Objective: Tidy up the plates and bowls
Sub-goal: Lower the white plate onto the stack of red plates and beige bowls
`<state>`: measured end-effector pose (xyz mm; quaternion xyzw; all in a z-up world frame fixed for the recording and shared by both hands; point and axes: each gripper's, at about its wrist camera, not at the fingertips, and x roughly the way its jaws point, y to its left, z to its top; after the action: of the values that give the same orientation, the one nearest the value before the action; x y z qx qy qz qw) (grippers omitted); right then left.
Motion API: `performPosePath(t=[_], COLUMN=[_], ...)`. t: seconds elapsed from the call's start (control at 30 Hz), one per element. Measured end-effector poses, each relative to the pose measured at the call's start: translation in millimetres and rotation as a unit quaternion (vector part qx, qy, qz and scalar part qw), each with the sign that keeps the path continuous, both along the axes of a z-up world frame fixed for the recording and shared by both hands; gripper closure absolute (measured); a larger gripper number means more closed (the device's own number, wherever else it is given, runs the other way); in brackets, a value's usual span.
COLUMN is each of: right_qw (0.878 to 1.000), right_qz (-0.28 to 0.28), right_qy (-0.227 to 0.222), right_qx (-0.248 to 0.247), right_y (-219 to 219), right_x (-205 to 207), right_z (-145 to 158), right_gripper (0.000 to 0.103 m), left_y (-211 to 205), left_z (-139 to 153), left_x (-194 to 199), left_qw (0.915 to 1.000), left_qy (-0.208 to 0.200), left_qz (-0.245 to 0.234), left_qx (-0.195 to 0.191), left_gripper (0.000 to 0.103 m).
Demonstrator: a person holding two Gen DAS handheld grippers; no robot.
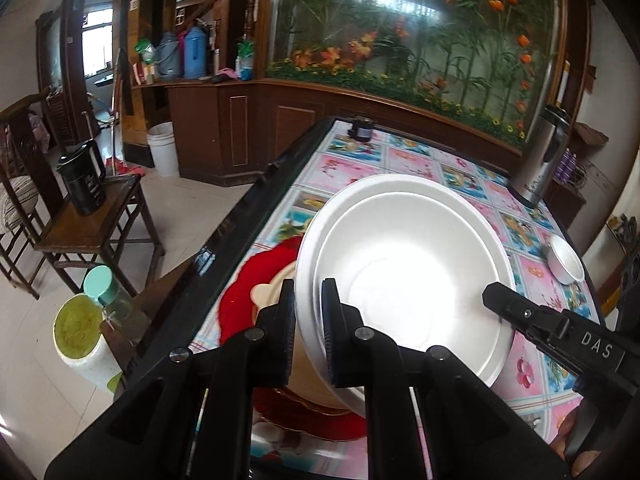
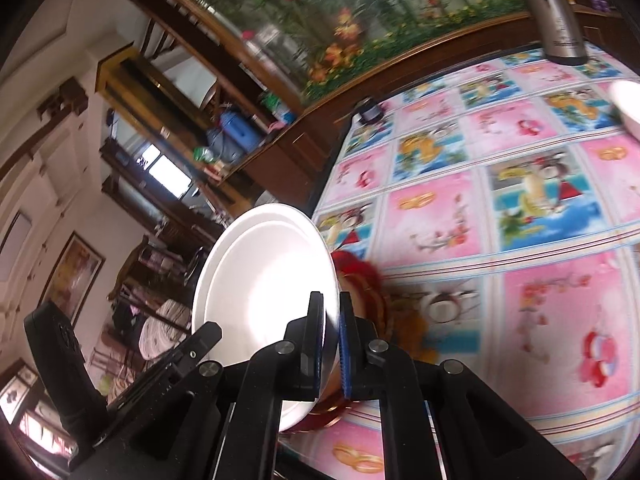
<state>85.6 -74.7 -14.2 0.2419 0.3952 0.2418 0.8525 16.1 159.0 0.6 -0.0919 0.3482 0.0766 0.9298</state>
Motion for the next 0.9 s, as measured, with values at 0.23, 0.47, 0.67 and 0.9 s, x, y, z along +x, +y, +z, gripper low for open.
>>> performPosePath(t=[0.23,0.47,0.67,0.9], right_qw=[1.000,0.999,0.999,0.998], right_qz=[0.017,0.015,0.009,0.005], right_qy=[0.014,0.030,0.034,0.036], right_qx=[-0.015,-0.025,-0.036,-0.043], right_y=[26,37,39,39], right_x=[8,12,15,17], right_z=[-13,-28,-36,-43], right_gripper=[0.095,0.095,0.095,0.094], left_y=[14,22,25,26], left_z=[-12,-26,-38,-48], left_x=[3,11,18,25], left_qw=[0.9997,0.9987,0.9972,0.9957], left_qy=[0.016,0.041,0.062,0.080], left_qz=[0.013,0.009,0.004,0.004], left_qx=[-0.011,-0.029,-0.040,-0.047], left_gripper=[0.093,0.093,0.093,0.093])
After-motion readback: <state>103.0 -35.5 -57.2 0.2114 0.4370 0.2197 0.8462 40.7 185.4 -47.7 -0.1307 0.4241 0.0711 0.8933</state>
